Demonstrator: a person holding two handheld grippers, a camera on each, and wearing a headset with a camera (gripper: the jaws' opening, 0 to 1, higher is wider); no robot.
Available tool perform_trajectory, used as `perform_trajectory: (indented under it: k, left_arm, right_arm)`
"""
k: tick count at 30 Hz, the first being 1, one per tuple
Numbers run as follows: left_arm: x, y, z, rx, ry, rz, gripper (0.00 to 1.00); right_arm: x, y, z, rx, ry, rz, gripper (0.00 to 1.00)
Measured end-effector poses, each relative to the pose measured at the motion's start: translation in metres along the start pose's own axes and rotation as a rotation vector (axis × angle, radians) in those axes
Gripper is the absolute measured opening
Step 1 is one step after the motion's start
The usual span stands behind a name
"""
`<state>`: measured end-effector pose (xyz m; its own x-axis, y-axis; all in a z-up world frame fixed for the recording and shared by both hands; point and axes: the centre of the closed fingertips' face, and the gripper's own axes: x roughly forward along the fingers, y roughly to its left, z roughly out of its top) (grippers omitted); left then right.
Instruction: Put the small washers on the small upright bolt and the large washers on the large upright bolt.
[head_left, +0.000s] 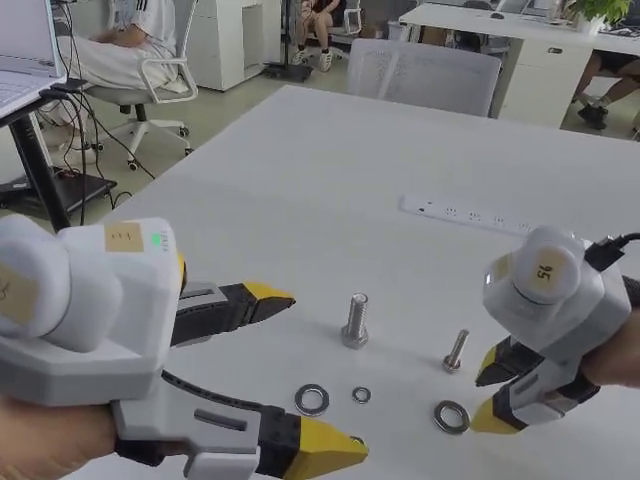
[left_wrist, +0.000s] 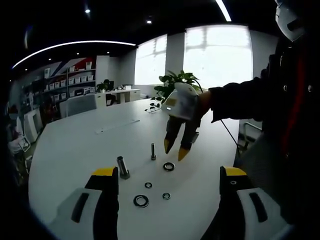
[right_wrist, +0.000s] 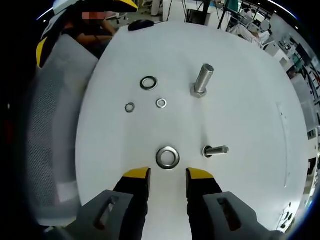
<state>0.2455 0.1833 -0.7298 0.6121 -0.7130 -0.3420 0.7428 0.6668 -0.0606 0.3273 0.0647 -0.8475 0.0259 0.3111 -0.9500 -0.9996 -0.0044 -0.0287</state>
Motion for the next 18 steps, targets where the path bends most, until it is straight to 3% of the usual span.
perform_trajectory:
  k: [5,18]
  left_arm:
    - [-0.002,-0.001,0.002,0.006,-0.006,0.002,0.83]
    - [-0.007,-0.004,0.001,0.005,-0.009,0.010,0.83]
  right_arm:
    - [0.004,0.005,0.007,-0.019,-0.001,0.007,0.30]
    - [0.024,0.002,0.005,-0.029,0.032,0.006,0.30]
